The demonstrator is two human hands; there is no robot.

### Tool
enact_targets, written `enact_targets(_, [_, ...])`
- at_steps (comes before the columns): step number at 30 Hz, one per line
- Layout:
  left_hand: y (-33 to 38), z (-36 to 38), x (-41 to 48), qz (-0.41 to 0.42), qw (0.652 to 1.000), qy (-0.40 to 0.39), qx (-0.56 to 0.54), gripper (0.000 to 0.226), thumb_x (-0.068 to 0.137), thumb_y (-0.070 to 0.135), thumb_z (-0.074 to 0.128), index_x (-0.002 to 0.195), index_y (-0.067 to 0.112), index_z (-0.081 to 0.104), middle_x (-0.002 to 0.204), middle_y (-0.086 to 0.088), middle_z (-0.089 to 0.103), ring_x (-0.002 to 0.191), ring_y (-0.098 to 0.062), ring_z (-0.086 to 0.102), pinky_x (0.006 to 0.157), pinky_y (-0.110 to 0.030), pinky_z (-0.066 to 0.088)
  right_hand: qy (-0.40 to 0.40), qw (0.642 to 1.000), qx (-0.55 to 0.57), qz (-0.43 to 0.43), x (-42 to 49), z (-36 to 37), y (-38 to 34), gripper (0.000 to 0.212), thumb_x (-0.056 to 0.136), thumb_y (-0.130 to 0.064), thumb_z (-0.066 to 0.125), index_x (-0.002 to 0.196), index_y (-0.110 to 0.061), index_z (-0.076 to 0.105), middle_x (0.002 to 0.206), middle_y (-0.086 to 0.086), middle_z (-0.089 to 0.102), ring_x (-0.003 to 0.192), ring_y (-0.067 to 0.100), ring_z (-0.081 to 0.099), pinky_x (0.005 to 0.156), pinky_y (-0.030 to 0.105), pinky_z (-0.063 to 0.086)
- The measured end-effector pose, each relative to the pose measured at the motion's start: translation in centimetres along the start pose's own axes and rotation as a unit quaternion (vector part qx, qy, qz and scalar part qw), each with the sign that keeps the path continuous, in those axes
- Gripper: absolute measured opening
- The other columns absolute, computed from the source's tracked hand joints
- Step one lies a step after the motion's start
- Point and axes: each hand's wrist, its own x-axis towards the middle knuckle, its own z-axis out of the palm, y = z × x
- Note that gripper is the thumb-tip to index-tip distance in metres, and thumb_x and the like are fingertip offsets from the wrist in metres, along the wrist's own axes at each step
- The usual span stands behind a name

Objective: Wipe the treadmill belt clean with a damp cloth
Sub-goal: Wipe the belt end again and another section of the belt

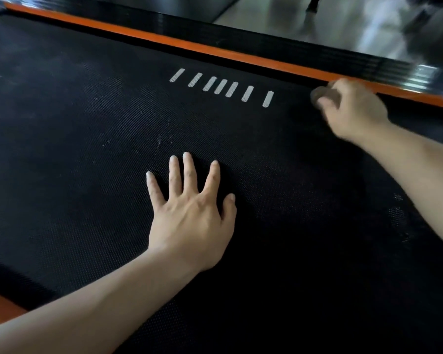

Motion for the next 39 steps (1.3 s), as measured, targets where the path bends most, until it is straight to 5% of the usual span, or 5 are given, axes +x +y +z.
enact_targets(14, [-0.1,0.1,0.1,-0.001,1.000,-0.002,0.002,0.075,0.095,0.066,0.006,0.163,0.035,0.003,0.172,-0.013,-0.009,0.157,-0.030,-0.019,0.123,-0.063,-0.011,0.003,0.995,-0.040,0.089,-0.8,-1.3,-0.7,0.044,0.100,-0.045,0.048,0.126,-0.010,0.052,0.127,0.018,0.057,0.113,0.042,0.059,0.089,0.048,0.048])
enact_targets(20, [-0.1,0.1,0.2,-0.003,1.000,-0.005,0.003,0.075,0.095,0.066,0.006,0.163,0.035,0.004,0.172,-0.013,-0.008,0.157,-0.030,-0.018,0.123,-0.063,-0.011,-0.046,0.988,0.040,-0.145,-7.6,-0.9,-2.5,0.025,0.099,-0.042,0.053,0.108,-0.018,0.055,0.114,-0.002,0.060,0.089,0.022,0.061,0.071,0.037,0.049])
enact_targets(25, [-0.1,0.0,0.1,-0.002,1.000,-0.004,-0.003,0.070,0.100,0.064,0.014,0.164,0.034,0.006,0.172,-0.014,-0.008,0.158,-0.030,-0.018,0.123,-0.064,-0.011,0.006,0.998,-0.025,0.055,-5.3,-1.1,-2.8,0.041,0.101,-0.046,0.046,0.127,-0.015,0.052,0.121,0.010,0.058,0.105,0.036,0.061,0.080,0.044,0.049])
enact_targets(31, [-0.1,0.0,0.2,-0.003,1.000,-0.003,-0.006,0.069,0.101,0.062,0.017,0.163,0.033,0.009,0.172,-0.015,-0.004,0.158,-0.032,-0.015,0.122,-0.064,-0.011,-0.086,0.970,0.106,-0.202,-17.2,-2.1,-7.0,0.034,0.098,-0.043,0.056,0.123,-0.020,0.057,0.122,-0.002,0.061,0.107,0.024,0.064,0.077,0.042,0.055])
enact_targets(39, [-0.1,0.0,0.1,-0.012,1.000,-0.004,-0.027,0.064,0.104,0.056,0.025,0.163,0.034,0.017,0.173,-0.015,-0.001,0.159,-0.032,-0.012,0.123,-0.063,-0.012,-0.023,0.985,0.083,-0.148,-22.2,-2.4,-10.1,0.033,0.098,-0.046,0.047,0.107,-0.016,0.060,0.105,0.004,0.060,0.089,0.028,0.063,0.066,0.040,0.052])
